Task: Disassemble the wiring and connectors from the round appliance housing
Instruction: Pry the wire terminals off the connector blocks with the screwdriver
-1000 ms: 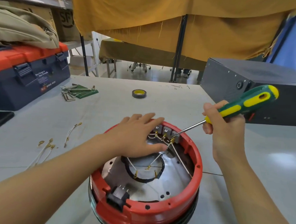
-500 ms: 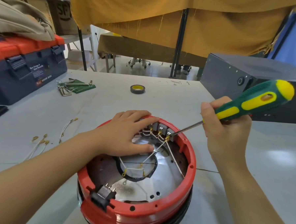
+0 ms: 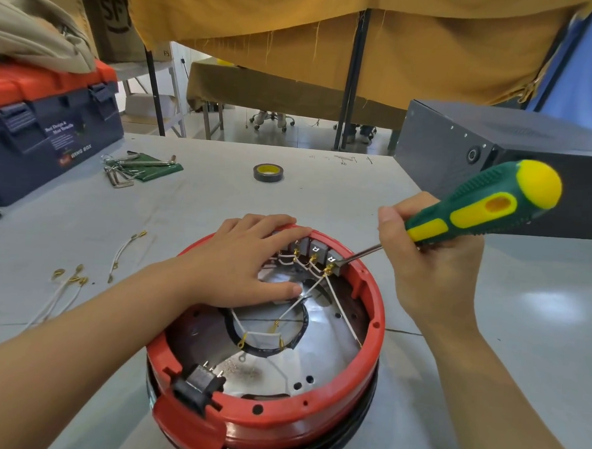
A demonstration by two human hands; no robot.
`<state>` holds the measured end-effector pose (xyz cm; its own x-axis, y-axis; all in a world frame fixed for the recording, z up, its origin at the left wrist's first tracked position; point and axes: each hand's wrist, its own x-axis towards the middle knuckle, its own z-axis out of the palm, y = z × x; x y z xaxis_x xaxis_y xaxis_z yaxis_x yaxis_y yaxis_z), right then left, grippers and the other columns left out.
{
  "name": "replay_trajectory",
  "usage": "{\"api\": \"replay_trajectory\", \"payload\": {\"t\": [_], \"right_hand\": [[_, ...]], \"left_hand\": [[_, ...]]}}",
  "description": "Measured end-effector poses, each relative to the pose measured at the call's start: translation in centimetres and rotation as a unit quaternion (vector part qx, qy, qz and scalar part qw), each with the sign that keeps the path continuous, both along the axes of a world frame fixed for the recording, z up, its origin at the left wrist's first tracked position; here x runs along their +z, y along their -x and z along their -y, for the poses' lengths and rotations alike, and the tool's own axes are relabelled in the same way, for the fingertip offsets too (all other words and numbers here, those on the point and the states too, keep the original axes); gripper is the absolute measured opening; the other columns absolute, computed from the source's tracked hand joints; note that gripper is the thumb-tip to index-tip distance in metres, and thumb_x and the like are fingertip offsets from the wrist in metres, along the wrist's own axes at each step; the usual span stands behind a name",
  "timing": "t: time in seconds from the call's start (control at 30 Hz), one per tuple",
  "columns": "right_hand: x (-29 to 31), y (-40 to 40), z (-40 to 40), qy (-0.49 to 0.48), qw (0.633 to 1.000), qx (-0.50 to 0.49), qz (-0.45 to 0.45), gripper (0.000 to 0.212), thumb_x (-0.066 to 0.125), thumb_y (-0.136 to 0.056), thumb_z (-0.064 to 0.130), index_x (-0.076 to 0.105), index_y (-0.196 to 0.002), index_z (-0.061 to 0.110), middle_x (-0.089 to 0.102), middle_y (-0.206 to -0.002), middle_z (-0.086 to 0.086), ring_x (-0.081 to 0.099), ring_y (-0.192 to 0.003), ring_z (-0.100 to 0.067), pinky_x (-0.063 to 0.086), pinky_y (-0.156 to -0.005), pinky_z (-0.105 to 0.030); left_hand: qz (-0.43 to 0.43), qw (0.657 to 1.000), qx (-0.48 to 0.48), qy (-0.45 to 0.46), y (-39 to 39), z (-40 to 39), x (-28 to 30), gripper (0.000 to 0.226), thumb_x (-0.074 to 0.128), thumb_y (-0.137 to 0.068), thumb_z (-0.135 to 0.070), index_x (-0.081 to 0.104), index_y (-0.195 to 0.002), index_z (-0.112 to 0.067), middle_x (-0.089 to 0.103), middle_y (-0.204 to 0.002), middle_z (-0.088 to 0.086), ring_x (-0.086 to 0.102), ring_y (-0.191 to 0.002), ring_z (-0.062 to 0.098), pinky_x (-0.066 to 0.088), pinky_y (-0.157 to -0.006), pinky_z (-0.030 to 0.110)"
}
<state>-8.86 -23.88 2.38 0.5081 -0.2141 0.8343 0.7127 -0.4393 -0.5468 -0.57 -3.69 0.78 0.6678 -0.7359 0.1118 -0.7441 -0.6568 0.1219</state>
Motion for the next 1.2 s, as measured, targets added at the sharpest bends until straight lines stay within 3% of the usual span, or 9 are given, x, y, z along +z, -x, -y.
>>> {"api": "replay_trajectory", "payload": {"t": [0.23, 0.33, 0.4, 0.57, 0.7, 0.8, 0.9, 1.03, 1.2], "right_hand": [[-0.4, 0.4, -0.9, 0.075, 0.996, -0.033, 0.017, 0.017, 0.057, -0.085, 0.021, 0.051, -0.068, 0.02, 0.05, -0.062, 0.018, 0.052, -0.057, 0.007, 0.038, -0.063, -0.005], [-0.3, 0.2, -1.0, 0.065, 0.997, -0.038, 0.012, 0.022, 0.055, -0.086, 0.021, 0.047, -0.067, 0.028, 0.048, -0.059, 0.019, 0.05, -0.055, 0.003, 0.037, -0.061, -0.007], [-0.2, -0.1, -0.7, 0.032, 0.998, -0.046, 0.008, 0.027, 0.054, -0.086, 0.019, 0.045, -0.065, 0.033, 0.045, -0.054, 0.019, 0.049, -0.053, 0.003, 0.037, -0.059, -0.009], [-0.5, -0.9, 0.1, -0.107, 0.99, -0.061, -0.065, 0.03, 0.054, -0.081, 0.031, 0.044, -0.056, 0.017, 0.039, -0.047, 0.007, 0.038, -0.046, -0.013, 0.034, -0.05, -0.025], [-0.8, -1.5, 0.4, -0.179, 0.977, -0.052, -0.105, 0.032, 0.057, -0.079, 0.031, 0.048, -0.049, 0.026, 0.037, -0.044, 0.011, 0.033, -0.044, -0.011, 0.031, -0.051, -0.027], [-1.3, -1.5, -0.5, -0.129, 0.981, -0.077, -0.124, 0.033, 0.058, -0.08, 0.036, 0.051, -0.049, 0.03, 0.042, -0.042, 0.011, 0.039, -0.043, -0.007, 0.035, -0.052, -0.026], [-1.2, -0.9, -1.1, -0.094, 0.99, -0.068, -0.084, 0.033, 0.056, -0.082, 0.039, 0.051, -0.05, 0.036, 0.046, -0.044, 0.014, 0.043, -0.044, -0.005, 0.038, -0.053, -0.018], [-0.2, -0.6, 0.0, -0.163, 0.984, -0.045, -0.06, 0.032, 0.059, -0.082, 0.04, 0.054, -0.052, 0.031, 0.046, -0.045, 0.01, 0.042, -0.043, -0.01, 0.037, -0.05, -0.023], [0.3, 0.0, 0.2, -0.096, 0.993, -0.047, -0.05, 0.037, 0.062, -0.088, 0.031, 0.051, -0.053, 0.027, 0.047, -0.04, 0.007, 0.046, -0.037, -0.008, 0.038, -0.048, -0.015]], "left_hand": [[0.004, 1.0, 0.003, -0.006, -0.1, 0.0, -0.2, 0.078, 0.033, -0.076, -0.075, 0.009, -0.145, -0.048, 0.013, -0.154, -0.015, 0.017, -0.137, 0.012, 0.016, -0.111, 0.035], [0.012, 1.0, 0.002, -0.007, -0.2, 0.0, -0.2, 0.079, 0.033, -0.075, -0.075, 0.01, -0.145, -0.047, 0.013, -0.154, -0.015, 0.018, -0.137, 0.013, 0.017, -0.111, 0.036], [0.013, 1.0, -0.001, -0.011, -0.2, -0.1, -0.2, 0.08, 0.033, -0.075, -0.076, 0.008, -0.145, -0.047, 0.012, -0.154, -0.016, 0.016, -0.137, 0.011, 0.016, -0.111, 0.035], [0.014, 1.0, -0.006, -0.014, -0.2, -0.1, -0.2, 0.083, 0.029, -0.073, -0.08, 0.007, -0.146, -0.047, 0.011, -0.154, -0.017, 0.015, -0.138, 0.01, 0.017, -0.112, 0.036], [0.019, 1.0, -0.005, -0.019, -0.2, -0.1, -0.2, 0.086, 0.021, -0.068, -0.082, 0.006, -0.145, -0.047, 0.011, -0.154, -0.017, 0.015, -0.138, 0.011, 0.017, -0.112, 0.036], [0.015, 1.0, -0.004, -0.015, -0.2, -0.1, -0.1, 0.086, 0.021, -0.068, -0.082, 0.007, -0.145, -0.047, 0.011, -0.154, -0.017, 0.015, -0.138, 0.01, 0.016, -0.112, 0.035], [0.012, 1.0, -0.003, -0.011, -0.2, -0.1, -0.1, 0.084, 0.022, -0.07, -0.082, 0.008, -0.145, -0.047, 0.012, -0.154, -0.016, 0.016, -0.138, 0.01, 0.016, -0.112, 0.034], [0.008, 1.0, -0.004, -0.012, -0.1, 0.0, 0.0, 0.08, 0.031, -0.075, -0.076, 0.009, -0.146, -0.045, 0.012, -0.153, -0.016, 0.015, -0.138, 0.01, 0.016, -0.112, 0.035], [0.002, 1.0, -0.006, -0.011, -0.1, 0.0, 0.0, 0.081, 0.032, -0.075, -0.076, 0.009, -0.146, -0.045, 0.013, -0.154, -0.015, 0.015, -0.138, 0.011, 0.015, -0.112, 0.035]]}}
